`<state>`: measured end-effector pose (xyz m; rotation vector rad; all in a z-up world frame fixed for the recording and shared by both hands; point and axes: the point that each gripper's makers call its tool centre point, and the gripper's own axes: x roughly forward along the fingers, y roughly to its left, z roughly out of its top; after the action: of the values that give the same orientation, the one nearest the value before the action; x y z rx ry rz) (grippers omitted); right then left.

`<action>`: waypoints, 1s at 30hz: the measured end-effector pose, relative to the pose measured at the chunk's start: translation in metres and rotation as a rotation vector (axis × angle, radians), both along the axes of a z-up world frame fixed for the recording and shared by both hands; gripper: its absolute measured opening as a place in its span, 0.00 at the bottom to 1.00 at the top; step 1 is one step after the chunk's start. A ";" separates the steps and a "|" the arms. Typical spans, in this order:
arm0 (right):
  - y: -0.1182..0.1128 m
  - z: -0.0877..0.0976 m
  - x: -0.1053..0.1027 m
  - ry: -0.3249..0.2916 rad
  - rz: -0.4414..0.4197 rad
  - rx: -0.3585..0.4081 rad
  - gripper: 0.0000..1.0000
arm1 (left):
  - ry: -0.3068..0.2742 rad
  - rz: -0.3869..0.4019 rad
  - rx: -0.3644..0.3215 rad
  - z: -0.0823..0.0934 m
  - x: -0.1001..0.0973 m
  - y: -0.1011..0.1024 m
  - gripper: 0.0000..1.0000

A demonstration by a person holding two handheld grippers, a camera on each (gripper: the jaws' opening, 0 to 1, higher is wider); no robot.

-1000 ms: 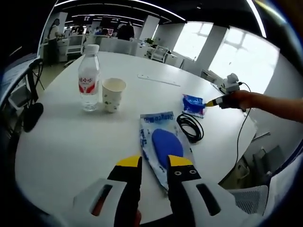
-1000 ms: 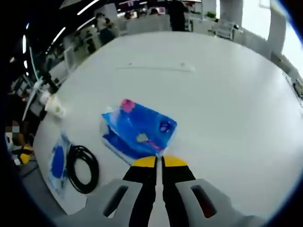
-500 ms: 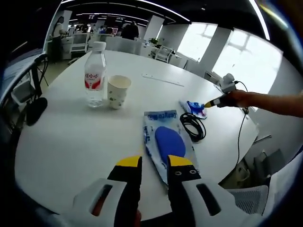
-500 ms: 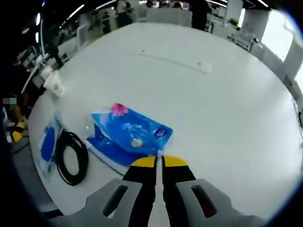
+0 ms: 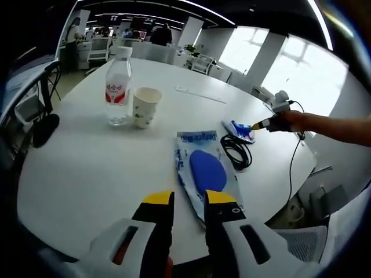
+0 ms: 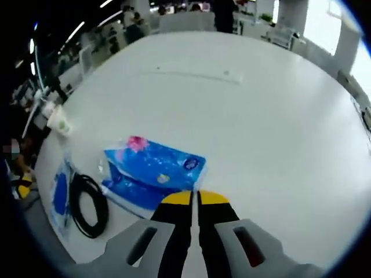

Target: Arrange the tabletop items into an orderly group along one side of the table until the central work area is clear of visible clutter.

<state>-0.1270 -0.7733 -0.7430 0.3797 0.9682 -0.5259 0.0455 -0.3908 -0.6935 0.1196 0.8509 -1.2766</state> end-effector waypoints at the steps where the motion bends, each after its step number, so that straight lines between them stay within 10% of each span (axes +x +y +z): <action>1: 0.000 0.001 0.000 -0.008 -0.008 0.000 0.01 | 0.003 -0.003 0.001 -0.001 -0.002 0.000 0.18; 20: 0.013 0.008 0.000 -0.023 0.043 -0.050 0.09 | 0.081 -0.019 0.059 -0.018 -0.038 0.006 0.17; 30: 0.018 0.035 0.036 -0.048 0.161 -0.134 0.11 | 0.101 -0.016 0.079 -0.019 -0.042 0.004 0.17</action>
<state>-0.0914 -0.7554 -0.7084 0.1921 0.9033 -0.4307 0.0038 -0.3864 -0.7127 0.1257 0.9896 -1.2724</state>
